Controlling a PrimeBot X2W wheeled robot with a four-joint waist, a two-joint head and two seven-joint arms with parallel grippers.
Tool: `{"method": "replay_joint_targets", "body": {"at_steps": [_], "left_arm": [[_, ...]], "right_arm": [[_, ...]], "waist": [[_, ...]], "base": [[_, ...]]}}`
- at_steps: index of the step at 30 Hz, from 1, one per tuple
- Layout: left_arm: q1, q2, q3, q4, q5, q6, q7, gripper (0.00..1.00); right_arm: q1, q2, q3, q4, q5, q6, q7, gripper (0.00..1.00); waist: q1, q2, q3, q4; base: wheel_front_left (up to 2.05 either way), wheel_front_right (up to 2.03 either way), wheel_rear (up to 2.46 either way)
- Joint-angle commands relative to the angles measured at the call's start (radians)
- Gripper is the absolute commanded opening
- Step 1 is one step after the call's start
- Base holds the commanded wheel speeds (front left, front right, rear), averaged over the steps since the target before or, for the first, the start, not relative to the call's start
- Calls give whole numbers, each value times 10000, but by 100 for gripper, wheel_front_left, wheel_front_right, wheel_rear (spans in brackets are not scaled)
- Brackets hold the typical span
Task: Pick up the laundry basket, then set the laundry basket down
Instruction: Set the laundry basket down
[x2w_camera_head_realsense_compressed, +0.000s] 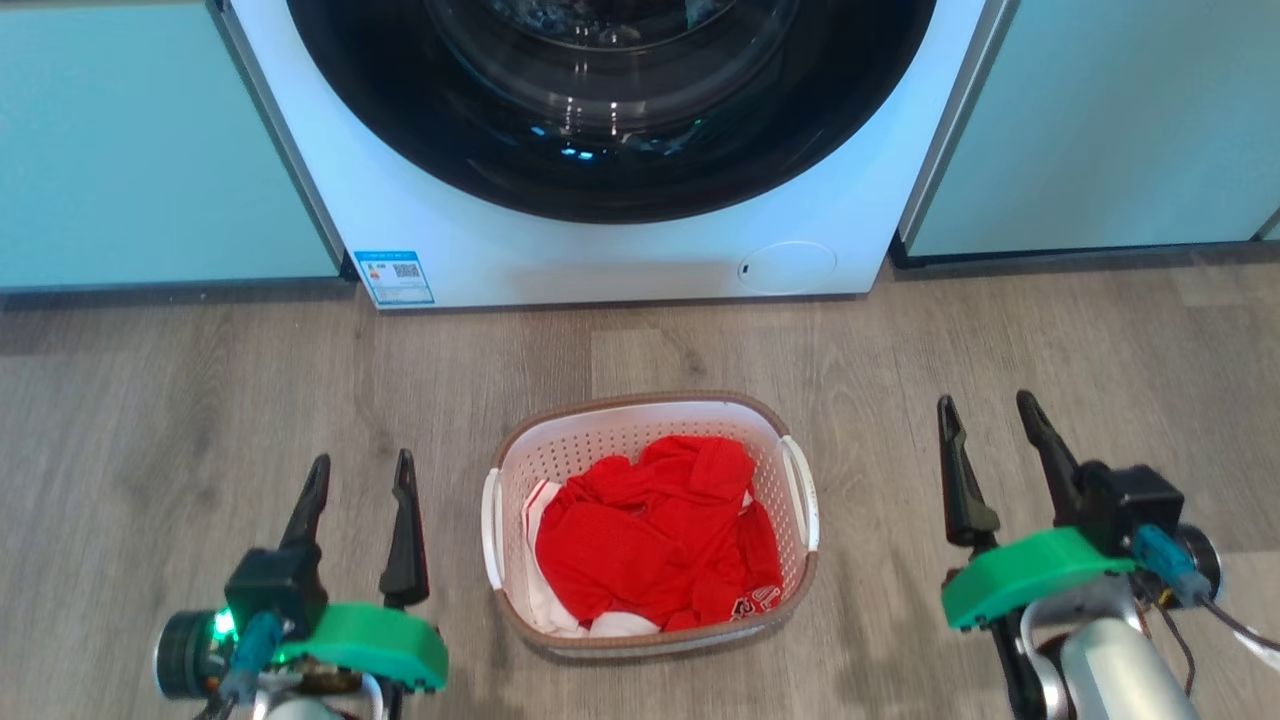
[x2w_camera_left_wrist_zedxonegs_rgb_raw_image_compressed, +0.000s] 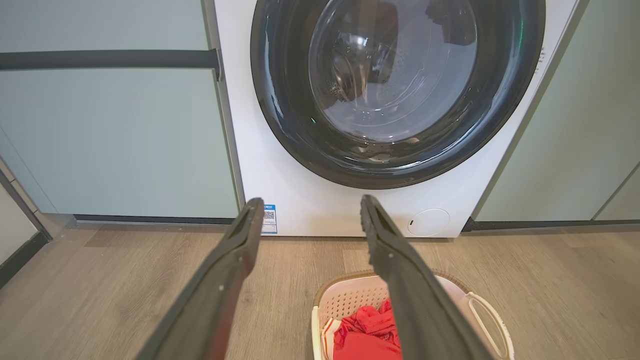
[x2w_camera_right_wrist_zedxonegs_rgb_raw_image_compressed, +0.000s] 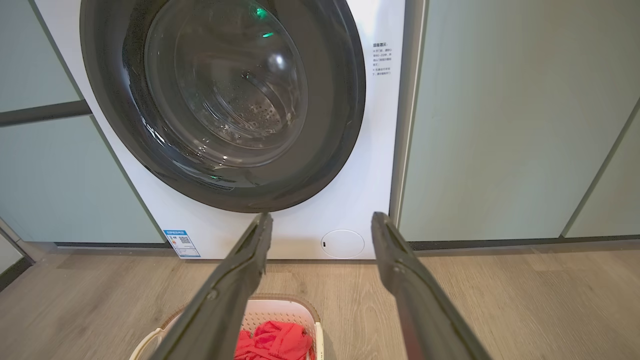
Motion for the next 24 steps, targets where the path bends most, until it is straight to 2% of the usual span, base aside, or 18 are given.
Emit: {"method": "replay_joint_targets", "body": {"at_steps": [1, 24], "left_arm": [[-75, 0, 282, -447, 20, 72, -64, 100], [616, -4, 302, -548, -89, 104, -65, 100]], "right_arm": [[19, 66, 157, -388, 13, 12, -124, 100], [619, 66, 195, -217, 262, 12, -124, 100]], "waist": [[1, 0, -98, -7], [1, 0, -630, -23]], "base": [[0, 0, 0], [0, 0, 0]]}}
